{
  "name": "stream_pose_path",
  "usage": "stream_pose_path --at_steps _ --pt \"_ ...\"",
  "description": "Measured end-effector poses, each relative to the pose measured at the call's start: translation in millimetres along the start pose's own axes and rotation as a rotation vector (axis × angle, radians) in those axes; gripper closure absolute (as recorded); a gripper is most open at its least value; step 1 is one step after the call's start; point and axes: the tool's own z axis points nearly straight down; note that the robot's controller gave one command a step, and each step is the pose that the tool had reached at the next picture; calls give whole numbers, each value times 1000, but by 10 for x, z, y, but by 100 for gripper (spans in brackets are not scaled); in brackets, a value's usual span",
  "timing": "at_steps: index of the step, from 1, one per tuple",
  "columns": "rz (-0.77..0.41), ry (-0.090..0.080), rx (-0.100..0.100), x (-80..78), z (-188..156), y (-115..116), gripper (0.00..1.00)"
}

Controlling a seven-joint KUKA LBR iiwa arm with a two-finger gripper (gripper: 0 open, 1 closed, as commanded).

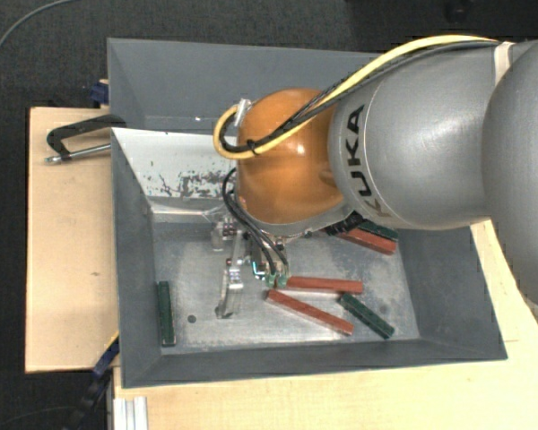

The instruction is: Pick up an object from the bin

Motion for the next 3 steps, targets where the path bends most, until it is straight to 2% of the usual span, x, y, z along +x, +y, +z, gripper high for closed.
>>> stream_pose_path --at_steps 1,2,3 --pt "85 -6 1 126 -18 -624 0" --pt "-303 -6 1 138 996 -1119 0" --pt "-309 -16 3 -253 1098 -1659 0"
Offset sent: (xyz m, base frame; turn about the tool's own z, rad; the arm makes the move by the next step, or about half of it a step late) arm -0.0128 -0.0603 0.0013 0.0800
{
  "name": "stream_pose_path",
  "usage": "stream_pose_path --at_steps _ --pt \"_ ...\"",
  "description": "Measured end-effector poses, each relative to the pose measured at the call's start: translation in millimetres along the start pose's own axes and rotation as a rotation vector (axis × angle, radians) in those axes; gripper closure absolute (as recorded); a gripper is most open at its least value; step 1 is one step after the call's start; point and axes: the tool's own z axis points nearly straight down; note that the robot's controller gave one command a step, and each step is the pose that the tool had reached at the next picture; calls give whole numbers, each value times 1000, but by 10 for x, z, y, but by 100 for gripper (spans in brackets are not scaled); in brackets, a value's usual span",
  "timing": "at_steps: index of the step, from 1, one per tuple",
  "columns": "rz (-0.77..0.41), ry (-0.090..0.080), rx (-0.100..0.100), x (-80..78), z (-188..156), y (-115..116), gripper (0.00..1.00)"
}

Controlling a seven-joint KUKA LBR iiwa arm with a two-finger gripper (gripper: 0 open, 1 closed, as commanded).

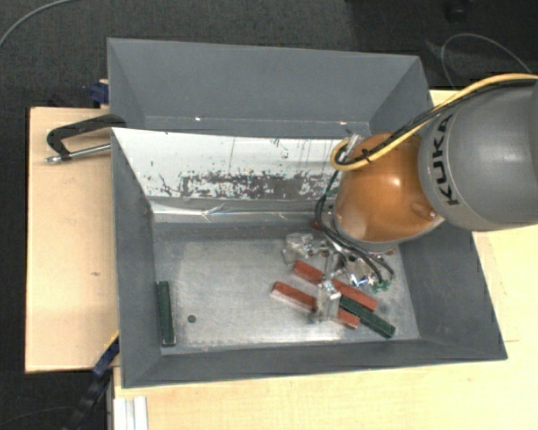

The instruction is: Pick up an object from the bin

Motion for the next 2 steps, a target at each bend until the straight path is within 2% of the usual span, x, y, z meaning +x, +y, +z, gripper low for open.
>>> stream_pose_path --at_steps 1,2 --pt "-6 4 -5 7 -2 52 100" --pt "-203 -8 2 -418 -1522 -455 100"
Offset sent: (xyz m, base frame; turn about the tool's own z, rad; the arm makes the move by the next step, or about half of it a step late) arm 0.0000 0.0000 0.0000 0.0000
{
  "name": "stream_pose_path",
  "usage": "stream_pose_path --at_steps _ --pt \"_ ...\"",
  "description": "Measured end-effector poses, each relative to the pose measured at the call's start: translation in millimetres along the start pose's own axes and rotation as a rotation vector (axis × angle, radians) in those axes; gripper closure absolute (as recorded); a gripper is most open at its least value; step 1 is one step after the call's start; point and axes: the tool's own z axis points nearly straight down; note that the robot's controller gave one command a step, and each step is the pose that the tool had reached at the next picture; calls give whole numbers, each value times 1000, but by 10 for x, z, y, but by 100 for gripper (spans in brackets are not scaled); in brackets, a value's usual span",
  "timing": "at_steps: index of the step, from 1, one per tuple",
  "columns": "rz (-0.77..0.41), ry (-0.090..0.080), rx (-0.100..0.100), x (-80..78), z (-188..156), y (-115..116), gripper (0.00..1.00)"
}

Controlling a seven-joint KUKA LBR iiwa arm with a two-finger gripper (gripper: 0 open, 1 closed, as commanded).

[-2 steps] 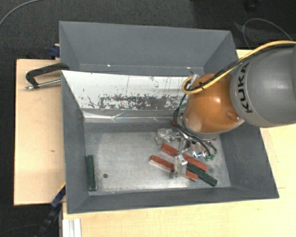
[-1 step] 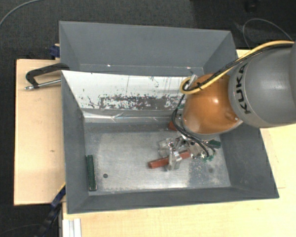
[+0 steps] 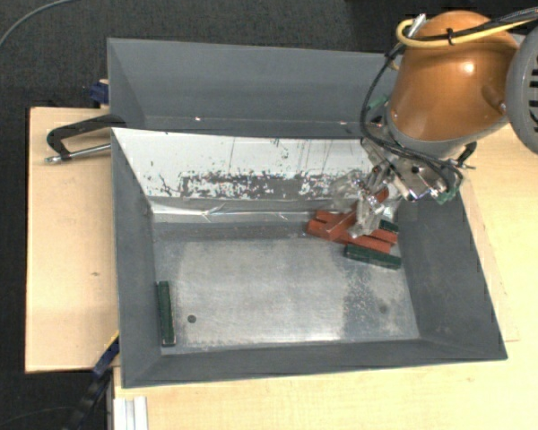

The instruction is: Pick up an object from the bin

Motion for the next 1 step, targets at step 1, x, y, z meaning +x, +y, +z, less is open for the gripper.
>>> stream_pose_path --at_steps 1 --pt "-73 6 -8 -568 22 966 100"
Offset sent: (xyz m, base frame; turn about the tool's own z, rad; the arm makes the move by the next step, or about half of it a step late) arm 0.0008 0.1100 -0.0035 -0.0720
